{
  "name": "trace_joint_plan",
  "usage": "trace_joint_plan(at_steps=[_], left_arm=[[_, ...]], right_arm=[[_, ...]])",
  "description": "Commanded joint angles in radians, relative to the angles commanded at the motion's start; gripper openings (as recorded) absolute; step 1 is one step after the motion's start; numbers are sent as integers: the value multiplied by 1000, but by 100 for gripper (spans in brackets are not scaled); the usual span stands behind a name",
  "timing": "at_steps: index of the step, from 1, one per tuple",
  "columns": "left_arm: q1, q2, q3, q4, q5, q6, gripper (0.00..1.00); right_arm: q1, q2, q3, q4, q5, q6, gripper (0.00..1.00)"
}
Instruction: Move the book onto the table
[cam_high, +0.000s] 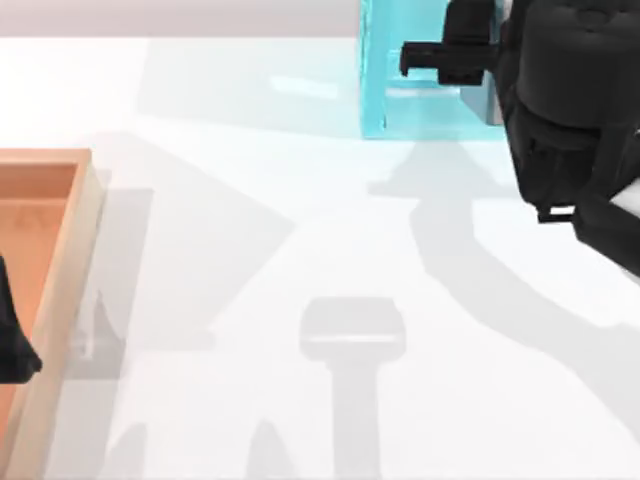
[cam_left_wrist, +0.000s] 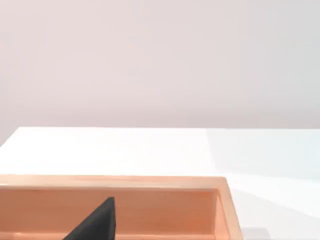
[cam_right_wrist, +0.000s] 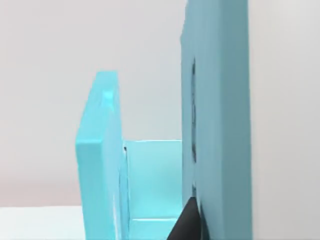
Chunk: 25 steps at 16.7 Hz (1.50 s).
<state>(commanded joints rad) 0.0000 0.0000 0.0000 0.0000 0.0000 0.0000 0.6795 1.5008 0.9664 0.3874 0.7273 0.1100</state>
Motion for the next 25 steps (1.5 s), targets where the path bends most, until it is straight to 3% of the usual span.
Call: trace_joint_plan(at_steps=[5, 12, 15, 25], left_arm=[[0, 0, 0, 0, 0, 0, 100], [0, 0, 0, 0, 0, 0, 100], [0, 0, 0, 0, 0, 0, 100], [0, 0, 0, 0, 0, 0, 100]], right_arm=[[166, 109, 61, -116, 136, -111, 0], [677, 369, 149, -455, 428, -437, 0], [818, 443, 165, -577, 517, -551, 0], [870, 470, 175, -649, 550, -563, 0]])
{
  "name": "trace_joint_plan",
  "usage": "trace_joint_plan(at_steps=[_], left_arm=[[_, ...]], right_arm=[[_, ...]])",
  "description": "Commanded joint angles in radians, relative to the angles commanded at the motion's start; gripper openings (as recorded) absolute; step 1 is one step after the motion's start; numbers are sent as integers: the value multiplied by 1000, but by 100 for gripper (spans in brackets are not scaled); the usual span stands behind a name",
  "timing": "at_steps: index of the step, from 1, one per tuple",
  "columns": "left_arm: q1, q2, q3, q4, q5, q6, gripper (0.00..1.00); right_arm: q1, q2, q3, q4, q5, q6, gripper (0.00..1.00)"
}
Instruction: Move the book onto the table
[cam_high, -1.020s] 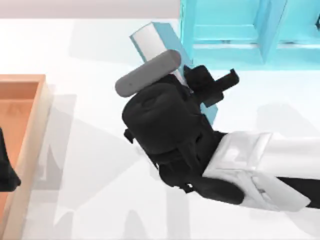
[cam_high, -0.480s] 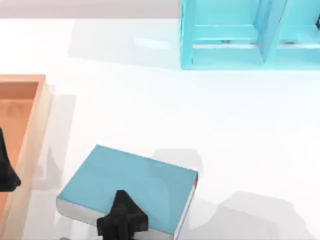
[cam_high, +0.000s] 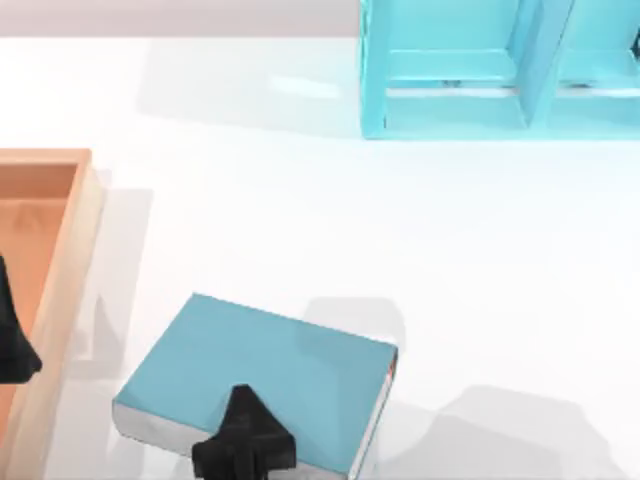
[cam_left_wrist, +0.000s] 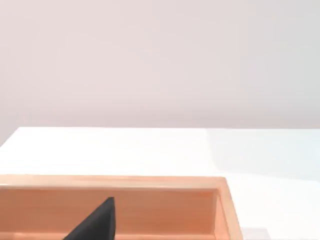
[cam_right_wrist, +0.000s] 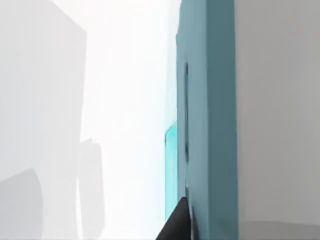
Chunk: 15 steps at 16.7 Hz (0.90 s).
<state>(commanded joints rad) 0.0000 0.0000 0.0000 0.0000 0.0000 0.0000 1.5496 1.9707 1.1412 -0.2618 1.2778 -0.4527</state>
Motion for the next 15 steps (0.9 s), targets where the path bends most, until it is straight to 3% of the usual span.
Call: trace_joint_plan(at_steps=[15], left_arm=[[0, 0, 0, 0, 0, 0, 100]], right_arm=[[1, 70, -39, 94, 1, 17, 0]])
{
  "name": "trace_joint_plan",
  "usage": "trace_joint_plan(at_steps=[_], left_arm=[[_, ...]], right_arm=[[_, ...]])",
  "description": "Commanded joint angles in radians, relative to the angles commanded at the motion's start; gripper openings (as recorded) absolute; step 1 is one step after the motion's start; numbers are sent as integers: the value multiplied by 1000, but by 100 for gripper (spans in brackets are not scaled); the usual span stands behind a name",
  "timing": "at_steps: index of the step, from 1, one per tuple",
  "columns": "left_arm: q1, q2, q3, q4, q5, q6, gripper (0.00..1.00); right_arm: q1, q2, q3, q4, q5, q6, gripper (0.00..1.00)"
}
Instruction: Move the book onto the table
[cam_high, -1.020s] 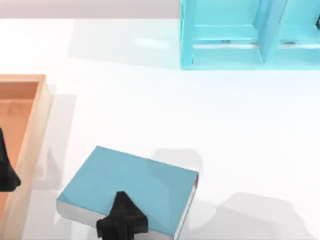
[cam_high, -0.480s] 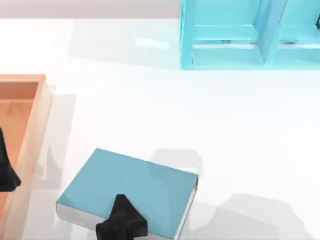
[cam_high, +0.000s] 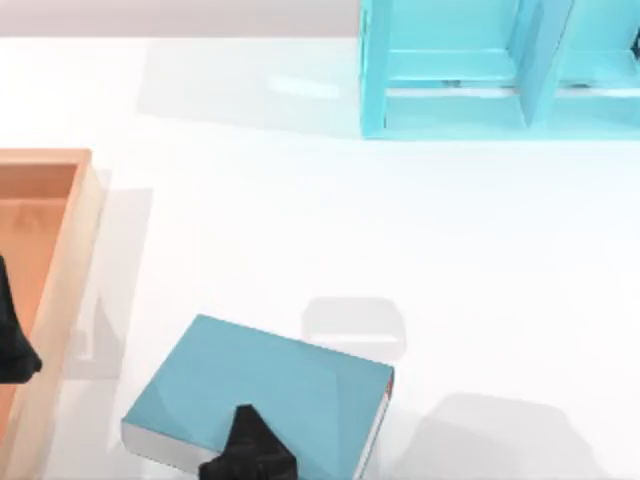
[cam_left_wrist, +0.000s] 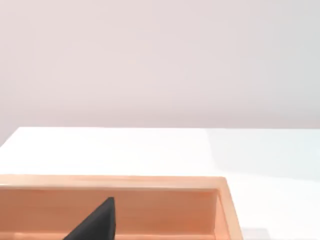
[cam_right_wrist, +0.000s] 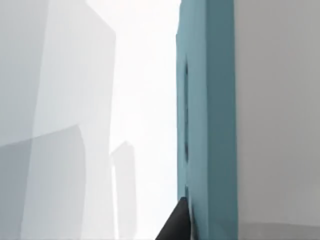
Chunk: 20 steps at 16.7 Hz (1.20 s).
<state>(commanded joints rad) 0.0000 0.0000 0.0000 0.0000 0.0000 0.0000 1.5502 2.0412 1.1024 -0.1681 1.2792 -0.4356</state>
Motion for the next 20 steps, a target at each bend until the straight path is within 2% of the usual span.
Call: trace_joint_plan(at_steps=[13, 20], left_arm=[[0, 0, 0, 0, 0, 0, 100], [0, 0, 0, 0, 0, 0, 100]], right_arm=[[0, 0, 0, 0, 0, 0, 98], [0, 0, 0, 0, 0, 0, 100]])
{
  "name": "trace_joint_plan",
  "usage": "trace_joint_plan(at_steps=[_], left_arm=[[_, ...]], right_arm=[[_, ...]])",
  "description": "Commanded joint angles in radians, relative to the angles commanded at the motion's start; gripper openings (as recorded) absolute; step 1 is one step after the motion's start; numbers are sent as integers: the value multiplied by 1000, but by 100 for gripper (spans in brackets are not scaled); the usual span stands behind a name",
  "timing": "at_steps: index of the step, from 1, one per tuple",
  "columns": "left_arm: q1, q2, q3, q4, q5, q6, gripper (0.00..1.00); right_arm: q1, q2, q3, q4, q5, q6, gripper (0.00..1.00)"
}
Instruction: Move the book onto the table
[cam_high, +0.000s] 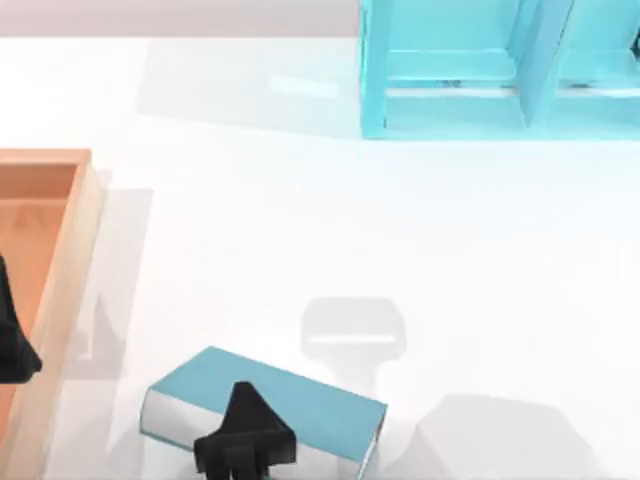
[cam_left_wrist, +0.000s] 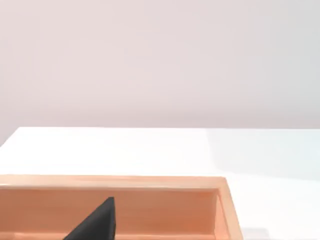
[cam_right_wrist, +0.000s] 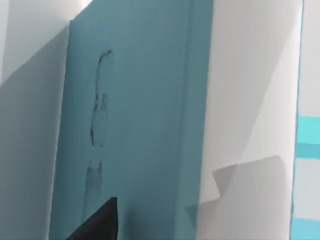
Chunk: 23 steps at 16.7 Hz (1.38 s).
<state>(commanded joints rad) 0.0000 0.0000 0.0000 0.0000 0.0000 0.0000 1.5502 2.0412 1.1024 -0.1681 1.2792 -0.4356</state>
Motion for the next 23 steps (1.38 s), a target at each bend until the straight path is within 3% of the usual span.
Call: trace_joint_plan(at_steps=[4, 7, 11, 16, 23], left_arm=[[0, 0, 0, 0, 0, 0, 100], [0, 0, 0, 0, 0, 0, 100], [0, 0, 0, 0, 0, 0, 100], [0, 0, 0, 0, 0, 0, 100], [0, 0, 0, 0, 0, 0, 100]], right_arm=[[9, 3, 6, -9, 0, 13, 100], [69, 25, 55, -96, 3, 109, 100], [197, 88, 175, -352, 7, 358, 100], [334, 187, 351, -802, -5, 756, 100], [386, 301, 536, -1328, -47, 1166, 100]])
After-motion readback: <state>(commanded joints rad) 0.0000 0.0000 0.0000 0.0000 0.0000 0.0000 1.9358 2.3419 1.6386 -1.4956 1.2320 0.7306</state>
